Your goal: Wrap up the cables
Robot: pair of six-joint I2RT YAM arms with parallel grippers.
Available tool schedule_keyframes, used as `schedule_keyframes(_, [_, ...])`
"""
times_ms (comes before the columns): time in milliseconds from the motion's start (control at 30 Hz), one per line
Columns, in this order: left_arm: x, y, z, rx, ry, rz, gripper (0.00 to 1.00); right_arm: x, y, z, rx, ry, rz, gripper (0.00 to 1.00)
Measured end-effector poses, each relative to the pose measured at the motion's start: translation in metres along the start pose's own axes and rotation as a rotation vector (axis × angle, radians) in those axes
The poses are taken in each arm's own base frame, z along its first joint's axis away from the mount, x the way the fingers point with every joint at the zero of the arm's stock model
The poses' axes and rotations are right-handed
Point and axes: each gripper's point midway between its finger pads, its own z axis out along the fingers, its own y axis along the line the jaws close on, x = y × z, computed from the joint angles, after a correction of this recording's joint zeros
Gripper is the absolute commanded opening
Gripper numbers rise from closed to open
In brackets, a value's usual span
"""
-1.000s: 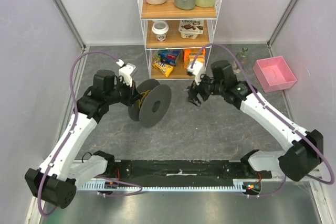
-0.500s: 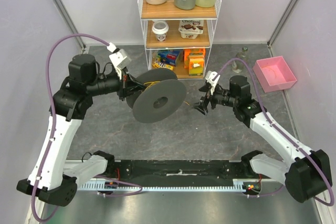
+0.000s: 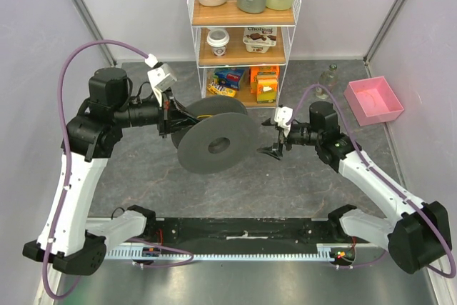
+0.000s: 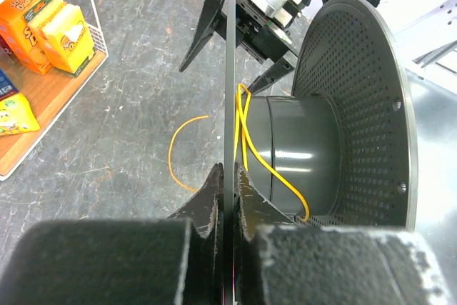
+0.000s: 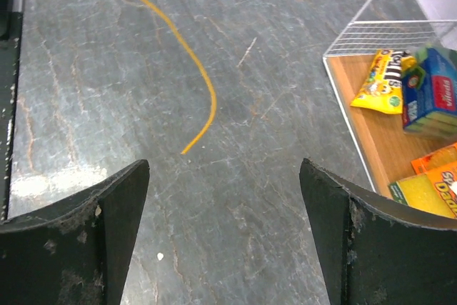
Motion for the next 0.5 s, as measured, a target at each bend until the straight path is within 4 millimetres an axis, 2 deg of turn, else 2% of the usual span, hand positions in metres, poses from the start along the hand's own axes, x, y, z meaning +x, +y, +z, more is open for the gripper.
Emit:
schedule_keyframes(267, [0.000,-0.003,0.002,0.026,0.002,-0.026,0.02,-0.004,0.037,0.009,-0.124,0.000,-0.021,0.93])
schedule_keyframes(367, [0.000,-0.003,0.002,0.027,0.001,-0.027,0.02,-0.003,0.038,0.010,-0.116,0.010,0.050,0.93])
schedule_keyframes(500, [0.000,-0.004,0.002,0.032,0.000,-0.028,0.02,0.006,0.033,0.014,-0.078,0.046,0.152,0.87])
